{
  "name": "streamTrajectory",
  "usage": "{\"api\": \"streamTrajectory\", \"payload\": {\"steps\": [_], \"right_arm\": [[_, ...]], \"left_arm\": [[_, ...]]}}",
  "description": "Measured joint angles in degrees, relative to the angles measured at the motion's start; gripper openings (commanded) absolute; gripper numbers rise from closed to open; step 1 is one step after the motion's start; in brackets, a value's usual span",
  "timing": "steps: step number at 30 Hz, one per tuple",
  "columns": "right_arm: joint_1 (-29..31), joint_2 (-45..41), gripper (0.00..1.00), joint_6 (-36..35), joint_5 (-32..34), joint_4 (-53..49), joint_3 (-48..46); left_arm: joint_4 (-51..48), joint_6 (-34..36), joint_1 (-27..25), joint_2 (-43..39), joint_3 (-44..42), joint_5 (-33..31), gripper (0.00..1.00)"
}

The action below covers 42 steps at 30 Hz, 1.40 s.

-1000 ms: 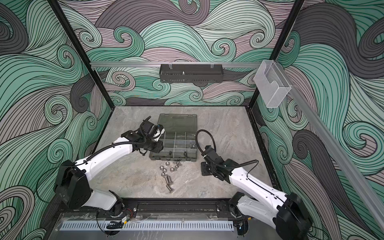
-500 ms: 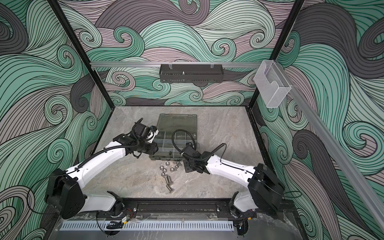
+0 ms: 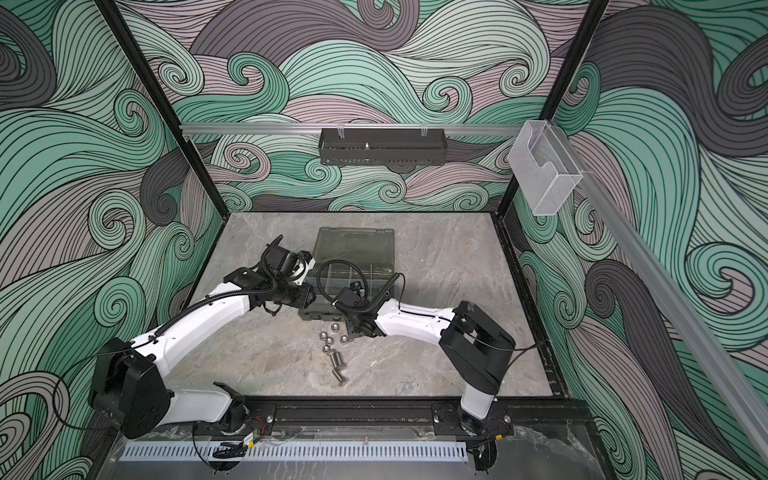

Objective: Sort the screws and nuts into containers

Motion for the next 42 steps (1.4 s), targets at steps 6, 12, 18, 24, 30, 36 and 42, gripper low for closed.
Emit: {"api": "streamTrajectory", "payload": {"steps": [6, 12, 18, 24, 30, 36, 42], "right_arm": [[0.72, 2.95, 0.47, 0.39, -0.20, 0.24, 1.62], [0.90, 4.28, 0.47, 0.55, 0.11, 0.11, 1.88], [0.94, 4.48, 0.47, 0.83, 0.61, -0.24, 1.88], [0.94, 4.20, 0.48, 1.07, 0.96, -0.20, 0.81], [0.94, 1.66, 0.48, 1.55, 1.36, -0.61, -3.39], [0.94, -2.58, 0.48, 2.54, 1.79, -0.70, -7.52], [0.94, -7.13, 0.51, 3.69, 3.15, -1.31, -10.80]], "left_arm": [[0.17, -0.02, 0.00, -0.57, 0.00, 0.22, 0.33], [0.17, -0.02, 0.02, -0.57, -0.04, 0.74, 0.33], [0.20, -0.04, 0.04, -0.57, -0.09, 1.25, 0.33], [0.20, -0.04, 0.04, -0.57, -0.17, 1.36, 0.34], [0.28, -0.09, 0.04, -0.57, -0.39, 1.70, 0.34], [0.76, -0.13, 0.04, -0.57, -0.44, 1.75, 0.33], [1.11, -0.20, 0.04, -0.57, -0.46, 1.92, 0.33]]}}
